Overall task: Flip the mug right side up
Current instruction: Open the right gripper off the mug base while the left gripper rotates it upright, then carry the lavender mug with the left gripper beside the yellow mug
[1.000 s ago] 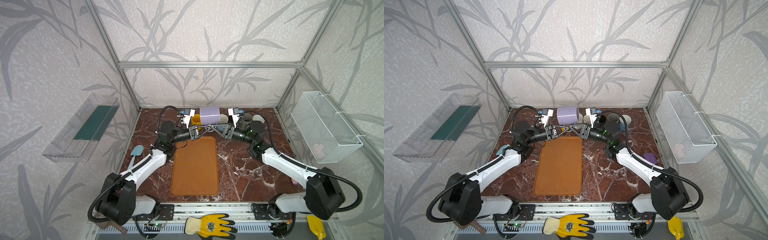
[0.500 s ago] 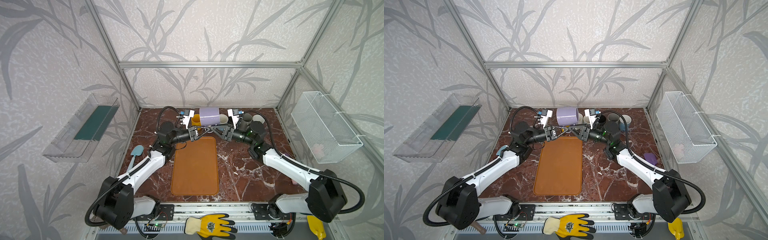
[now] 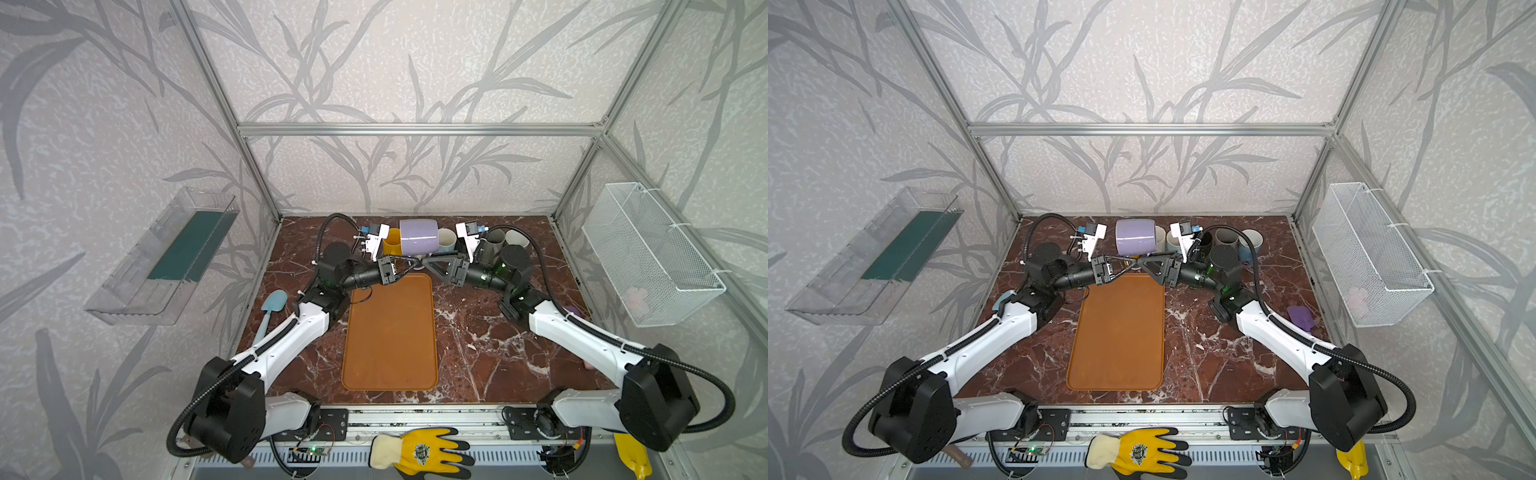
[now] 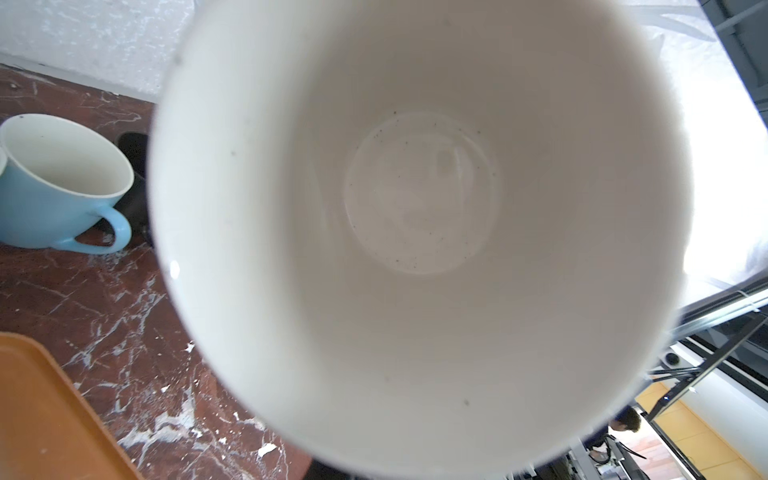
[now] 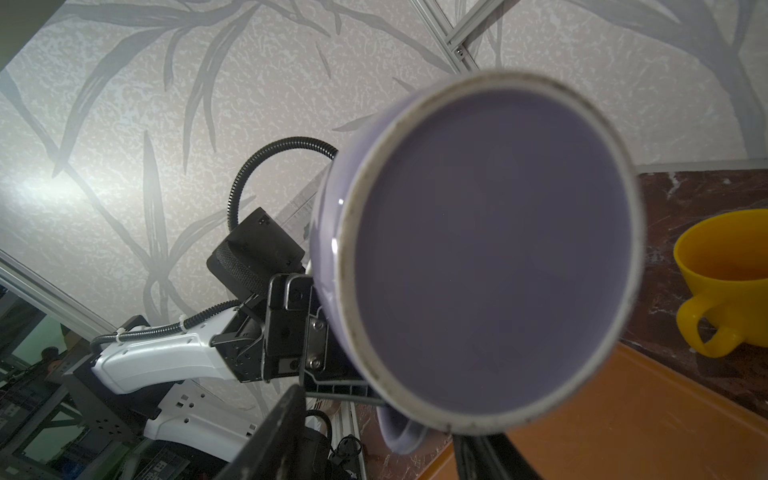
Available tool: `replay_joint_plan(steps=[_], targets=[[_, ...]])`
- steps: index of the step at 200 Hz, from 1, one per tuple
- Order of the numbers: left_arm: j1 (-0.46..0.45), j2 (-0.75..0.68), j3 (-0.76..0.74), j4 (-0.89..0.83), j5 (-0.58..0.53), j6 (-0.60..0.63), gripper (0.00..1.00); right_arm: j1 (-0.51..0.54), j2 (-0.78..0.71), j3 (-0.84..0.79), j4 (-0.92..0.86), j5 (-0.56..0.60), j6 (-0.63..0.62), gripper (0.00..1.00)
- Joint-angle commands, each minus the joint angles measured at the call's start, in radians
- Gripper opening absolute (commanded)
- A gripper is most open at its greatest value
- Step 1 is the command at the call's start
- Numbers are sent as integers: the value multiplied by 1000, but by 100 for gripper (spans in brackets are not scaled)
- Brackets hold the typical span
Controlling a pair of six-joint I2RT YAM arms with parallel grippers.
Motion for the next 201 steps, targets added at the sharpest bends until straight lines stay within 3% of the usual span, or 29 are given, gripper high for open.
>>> replay_joint_plan(steps=[1,88,201], targets=[[3,-34,48,-85,-72,89,0,-12,-52,-15,4,1,-27,57],[3,5,117,-436,-293,262,0,-37,-101,-58,-82,24,-65,58],[3,135,244,-767,-583,317,0,-44,-112,-68,-132,27,-88,55]])
